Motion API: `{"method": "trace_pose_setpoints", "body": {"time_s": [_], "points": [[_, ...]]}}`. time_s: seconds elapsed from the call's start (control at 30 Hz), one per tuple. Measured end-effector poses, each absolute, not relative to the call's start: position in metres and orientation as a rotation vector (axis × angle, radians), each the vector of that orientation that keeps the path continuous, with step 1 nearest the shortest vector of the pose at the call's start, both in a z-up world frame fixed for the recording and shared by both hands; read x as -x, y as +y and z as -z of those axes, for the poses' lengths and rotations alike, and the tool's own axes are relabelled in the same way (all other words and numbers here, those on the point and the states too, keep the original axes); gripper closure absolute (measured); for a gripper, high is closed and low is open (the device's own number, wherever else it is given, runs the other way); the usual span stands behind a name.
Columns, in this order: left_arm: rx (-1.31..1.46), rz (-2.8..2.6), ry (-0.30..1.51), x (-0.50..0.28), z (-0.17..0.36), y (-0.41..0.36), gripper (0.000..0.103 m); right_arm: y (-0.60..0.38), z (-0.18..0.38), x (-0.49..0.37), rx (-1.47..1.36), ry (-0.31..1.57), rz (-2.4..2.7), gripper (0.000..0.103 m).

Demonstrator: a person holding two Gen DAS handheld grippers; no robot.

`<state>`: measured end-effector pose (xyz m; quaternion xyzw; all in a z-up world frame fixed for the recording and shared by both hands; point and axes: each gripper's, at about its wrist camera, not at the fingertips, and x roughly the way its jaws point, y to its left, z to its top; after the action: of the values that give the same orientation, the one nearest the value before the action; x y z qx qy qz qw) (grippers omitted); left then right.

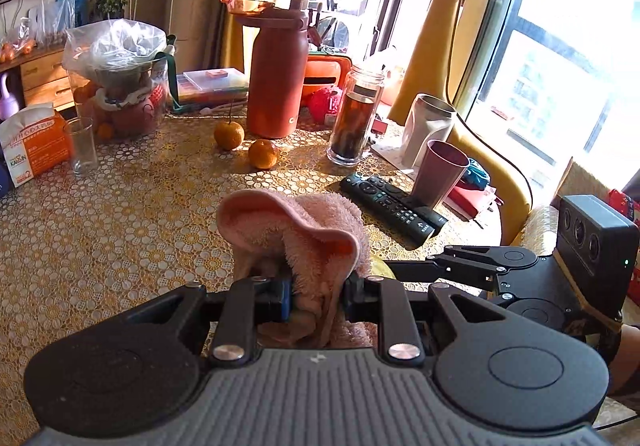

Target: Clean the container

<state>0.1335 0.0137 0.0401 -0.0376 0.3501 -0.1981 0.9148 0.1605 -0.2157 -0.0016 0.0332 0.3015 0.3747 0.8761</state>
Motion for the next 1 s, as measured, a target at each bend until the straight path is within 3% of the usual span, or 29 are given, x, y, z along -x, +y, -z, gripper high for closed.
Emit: {"method": "trace_pose_setpoints", "body": {"time_s": [0.7,1.0], "points": [[-0.053,0.346,0.914,-0.172,0.032,0.023,0.081,-0.202,-0.002,-0.133,0.160,0.504,-0.859,0.043],[-0.012,0.353,0.804,-0.143,-0.013,0.041,0.080,-0.199,-0.002,-0.128,0.195,0.488,-0.868,0.043]]}}
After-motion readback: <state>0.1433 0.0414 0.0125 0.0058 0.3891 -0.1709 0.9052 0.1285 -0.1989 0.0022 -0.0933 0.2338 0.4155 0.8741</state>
